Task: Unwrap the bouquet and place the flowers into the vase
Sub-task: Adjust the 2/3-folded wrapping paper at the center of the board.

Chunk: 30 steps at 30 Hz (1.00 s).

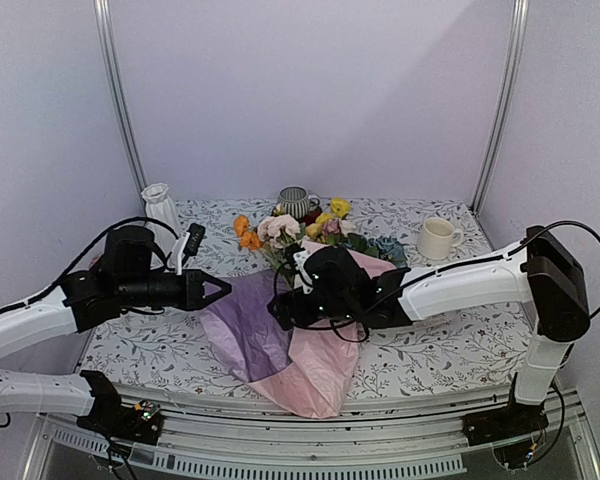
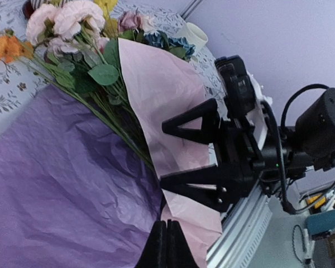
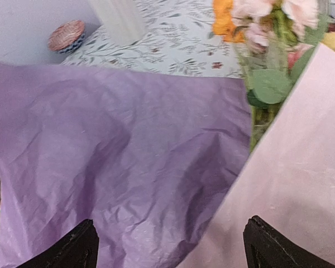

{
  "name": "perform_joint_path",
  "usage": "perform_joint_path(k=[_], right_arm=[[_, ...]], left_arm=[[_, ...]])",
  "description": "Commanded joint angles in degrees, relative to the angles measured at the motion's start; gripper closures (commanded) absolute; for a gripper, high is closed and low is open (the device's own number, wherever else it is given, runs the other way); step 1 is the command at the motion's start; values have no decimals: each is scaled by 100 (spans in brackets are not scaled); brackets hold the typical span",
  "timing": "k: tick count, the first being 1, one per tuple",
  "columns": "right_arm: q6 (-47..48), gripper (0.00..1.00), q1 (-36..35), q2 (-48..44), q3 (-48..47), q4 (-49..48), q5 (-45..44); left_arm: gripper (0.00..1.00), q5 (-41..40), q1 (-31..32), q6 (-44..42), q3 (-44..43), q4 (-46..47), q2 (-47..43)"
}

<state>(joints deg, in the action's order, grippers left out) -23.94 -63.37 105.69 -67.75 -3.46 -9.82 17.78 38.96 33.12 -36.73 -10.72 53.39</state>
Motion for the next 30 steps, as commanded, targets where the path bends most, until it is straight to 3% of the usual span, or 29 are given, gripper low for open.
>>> perform_joint_path(k=[1, 5, 10, 16, 21, 25, 30], right_arm=[[-625, 7, 163, -76, -564, 1098, -1335], [-822, 4, 167, 230, -1234, 1860, -1914], [-998, 5, 199, 875, -2091, 2435, -2544], [-1081, 8, 428, 1532, -2778, 2438, -2328], [-1419, 9, 522, 1944, -3332, 3152, -2612], [-1611, 13, 546, 2052, -3452, 3508, -2753], [-1441, 28, 545, 1851, -3275, 3505, -2748]], left_arm=[[100, -21, 359, 171, 31, 500, 540], [100, -278, 434, 400, 422, 709, 1053], [100, -824, 435, 893, 1146, 801, 945], [100, -919, 423, 1399, 1851, 1415, 960], [100, -1016, 438, 1483, 1933, 1698, 1342], [100, -1335, 442, 1469, 1820, 1466, 1541], [96, -1828, 462, 1365, 1619, 943, 1481]])
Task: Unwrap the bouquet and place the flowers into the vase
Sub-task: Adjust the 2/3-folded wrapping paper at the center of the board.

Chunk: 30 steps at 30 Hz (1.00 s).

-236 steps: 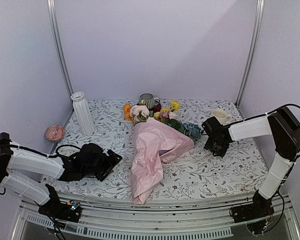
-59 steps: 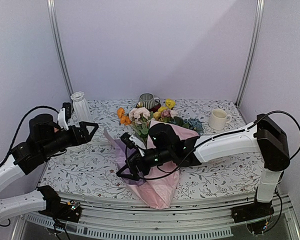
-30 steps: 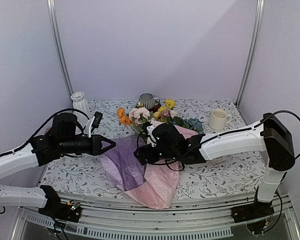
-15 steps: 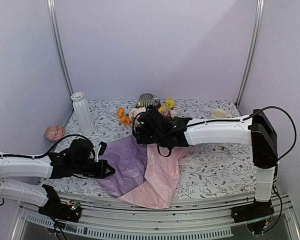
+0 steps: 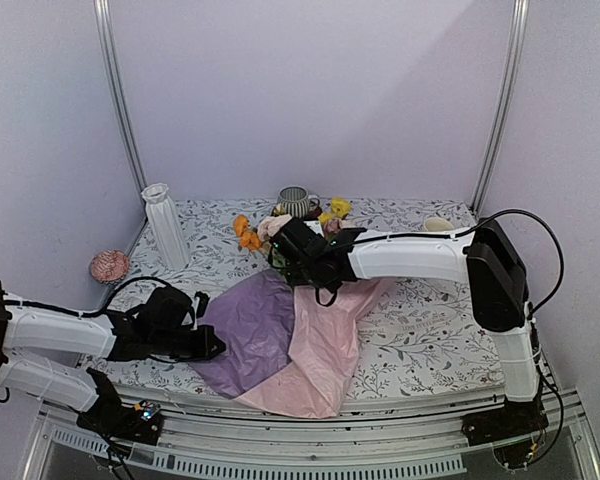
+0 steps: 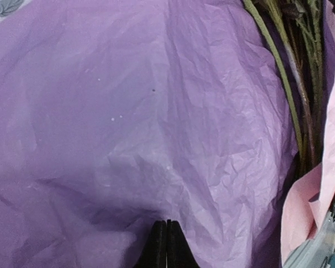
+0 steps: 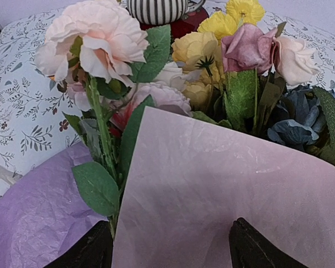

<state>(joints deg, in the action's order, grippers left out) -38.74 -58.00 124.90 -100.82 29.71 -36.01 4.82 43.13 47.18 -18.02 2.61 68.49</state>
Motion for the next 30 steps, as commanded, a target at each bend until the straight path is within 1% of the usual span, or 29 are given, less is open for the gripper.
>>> perform_joint_path(k=[1, 4, 7, 10, 11, 13, 16, 18, 20, 22, 25, 30], right_arm=[[138, 30, 16, -124, 80, 107, -22], [307, 30, 16, -261, 164, 54, 232], [262, 28, 20, -410, 292, 109, 279], [178, 27, 17, -594, 487, 110, 236], [174, 26, 17, -688, 555, 93, 262], [247, 25, 19, -858, 676, 25, 336], [394, 22, 21, -1177, 904, -97, 433], [560, 22, 22, -1411, 1104, -200, 486], [595, 21, 20, -1627, 1283, -251, 501], [665, 20, 19, -1840, 1459, -323, 546], [722, 19, 20, -2127, 1659, -362, 556], [766, 18, 17, -2507, 1948, -448, 599]], left_arm=[[96, -622, 46, -56, -282, -516, -60], [94, -855, 52, -31, -346, -772, -178], [88, -1191, 56, -83, -520, -1170, -387], [83, -1353, 72, -418, -790, -1470, -681], [81, -1237, 78, -696, -894, -1454, -778], [75, -616, 76, -1159, -991, -1094, -946], [62, 351, 81, -1521, -1010, -299, -1034], [54, 835, 82, -1591, -1031, 142, -851], [50, 1071, 92, -1662, -1135, 402, -536], [51, 1167, 92, -1685, -1336, 472, -99], [56, 1373, 97, -1670, -1661, 636, 520], [65, 1336, 96, -1555, -1929, 1002, 1461]])
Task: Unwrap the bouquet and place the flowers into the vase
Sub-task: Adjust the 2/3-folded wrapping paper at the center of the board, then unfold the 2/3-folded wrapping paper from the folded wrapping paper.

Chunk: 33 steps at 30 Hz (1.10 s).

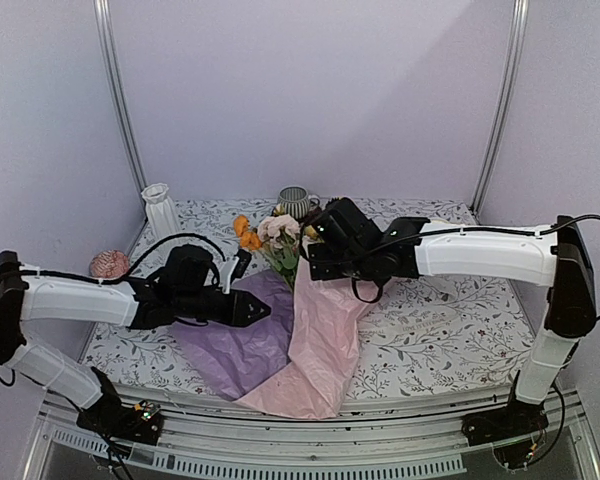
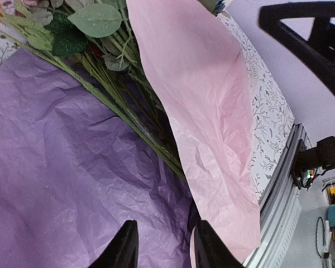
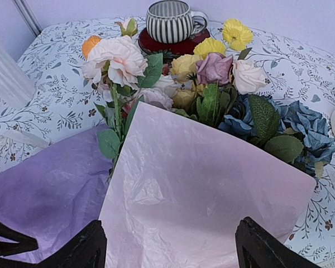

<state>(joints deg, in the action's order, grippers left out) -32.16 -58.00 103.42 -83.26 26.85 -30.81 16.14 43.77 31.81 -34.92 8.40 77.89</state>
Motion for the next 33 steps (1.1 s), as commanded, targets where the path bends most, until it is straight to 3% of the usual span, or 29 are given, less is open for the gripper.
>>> perform_joint_path(k=[1, 8, 12, 19, 24, 33], right_arm=[[108, 18, 21, -410, 231, -162, 85], [53, 17, 25, -707, 564, -225, 101], [12, 17, 36, -851, 749, -326, 90], [-58, 16, 97, -1133, 1031, -441, 303], [-59, 16, 133, -1406, 1169, -334, 428], [138, 13, 419, -2184, 925, 521, 292]], left_arm=[[66, 273, 28, 9, -287, 525, 706], [78, 626, 46, 300, -463, 1259, 1700], [100, 892, 116, 400, -625, 1647, 2210], [100, 1393, 227, 573, -885, 2154, 2782], [100, 1681, 346, 706, -880, 2562, 2668], [100, 1584, 1069, 336, -1881, 1673, 2574]])
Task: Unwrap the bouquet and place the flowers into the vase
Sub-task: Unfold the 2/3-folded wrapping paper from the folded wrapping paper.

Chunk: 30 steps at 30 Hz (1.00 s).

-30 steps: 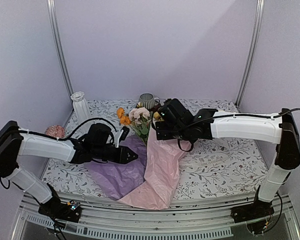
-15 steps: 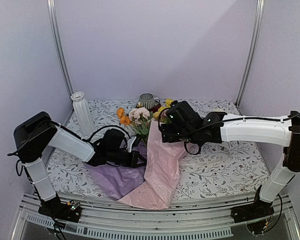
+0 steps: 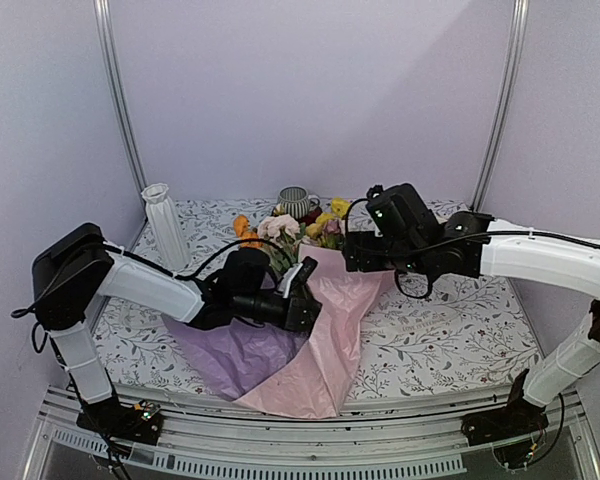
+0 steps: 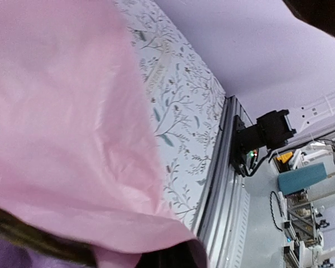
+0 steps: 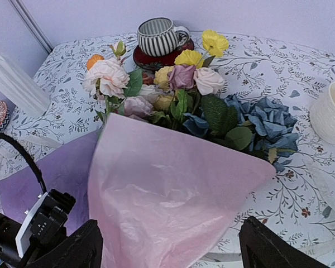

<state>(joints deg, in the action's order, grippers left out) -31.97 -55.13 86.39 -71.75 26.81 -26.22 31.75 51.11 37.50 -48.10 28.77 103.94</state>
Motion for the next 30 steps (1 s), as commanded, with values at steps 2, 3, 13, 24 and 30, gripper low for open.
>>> perform_joint_path(k=[2, 3, 13, 24, 30], right_arm=[[191, 12, 263, -726, -303, 726, -173], [240, 11, 325, -857, -331, 833, -172], [428, 8, 853, -1730, -339, 1527, -62], [602, 2, 907, -1863, 645, 652, 1687], [485, 2, 916, -1860, 1096, 55, 2110]], left_arm=[[100, -244, 536, -343, -874, -766, 113], [100, -368, 638, -410, -1004, -903, 172], [100, -382, 1374, -639, -2010, -1307, 802], [96, -815, 1574, -872, -1513, -1009, 85], [90, -1585, 1508, -922, -641, -1146, -1041]])
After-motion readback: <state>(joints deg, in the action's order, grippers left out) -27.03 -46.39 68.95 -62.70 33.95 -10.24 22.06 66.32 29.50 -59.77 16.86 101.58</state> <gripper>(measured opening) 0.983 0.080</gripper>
